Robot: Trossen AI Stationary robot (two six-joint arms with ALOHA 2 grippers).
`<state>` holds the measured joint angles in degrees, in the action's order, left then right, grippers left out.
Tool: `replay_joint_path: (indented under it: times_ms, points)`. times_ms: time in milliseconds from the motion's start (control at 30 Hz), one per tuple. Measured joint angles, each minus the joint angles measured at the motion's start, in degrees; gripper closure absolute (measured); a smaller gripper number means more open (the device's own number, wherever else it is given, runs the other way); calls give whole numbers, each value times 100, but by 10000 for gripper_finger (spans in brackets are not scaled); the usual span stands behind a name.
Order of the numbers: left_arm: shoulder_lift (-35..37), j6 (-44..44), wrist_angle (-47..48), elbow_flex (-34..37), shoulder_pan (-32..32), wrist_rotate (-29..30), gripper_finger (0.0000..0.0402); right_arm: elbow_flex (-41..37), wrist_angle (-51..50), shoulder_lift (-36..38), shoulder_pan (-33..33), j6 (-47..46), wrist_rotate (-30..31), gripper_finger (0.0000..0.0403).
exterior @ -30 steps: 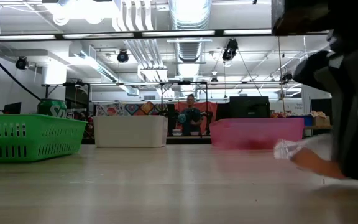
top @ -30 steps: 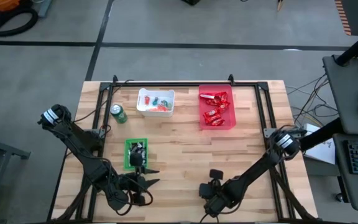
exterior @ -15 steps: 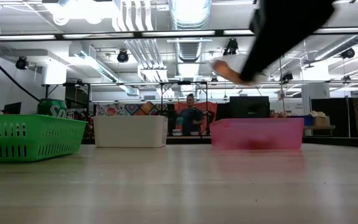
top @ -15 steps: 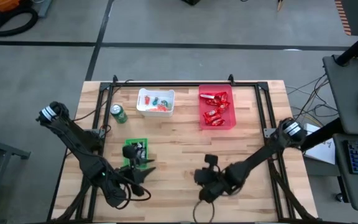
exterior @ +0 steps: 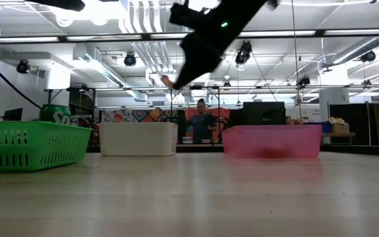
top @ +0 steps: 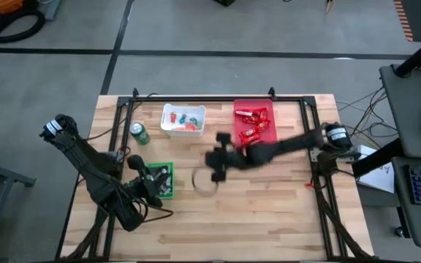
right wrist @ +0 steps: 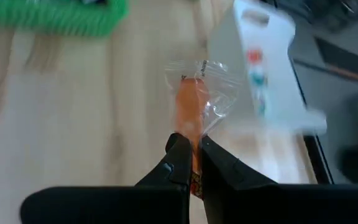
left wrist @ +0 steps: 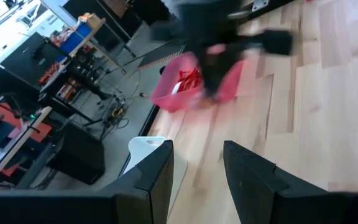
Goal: Organize candy in baskets
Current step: Put the orange gummy into the white bin, then return to Home Position
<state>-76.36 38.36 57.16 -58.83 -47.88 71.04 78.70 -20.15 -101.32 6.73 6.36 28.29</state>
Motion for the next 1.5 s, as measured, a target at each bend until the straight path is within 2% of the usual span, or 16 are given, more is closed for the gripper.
replay_joint_path:
  times_ms: [100,200,333,500,733,1167,1367,1500]
  points:
    - [221,-118,10,116,1,1,277,0,962,-11,-811,600,-1297,390]
    - [443,-222,42,238,7,27,277,9,1958,-182,-1576,703,-2515,390]
    - [701,-315,35,372,15,194,277,9,3075,-568,-2325,708,-3259,390]
    - [818,-277,-181,645,15,333,277,9,3892,-1054,-2671,659,-3395,390]
    - [765,97,-245,835,15,333,277,7,4278,-1370,-2713,560,-3432,379]
    - [432,123,-524,822,15,385,277,7,4143,-1363,-2753,328,-3211,250]
    - [399,136,-796,820,15,573,277,7,3732,-970,-2730,323,-3187,227]
    - [399,-23,-815,820,22,821,277,-68,3277,-646,-2599,355,-3554,226]
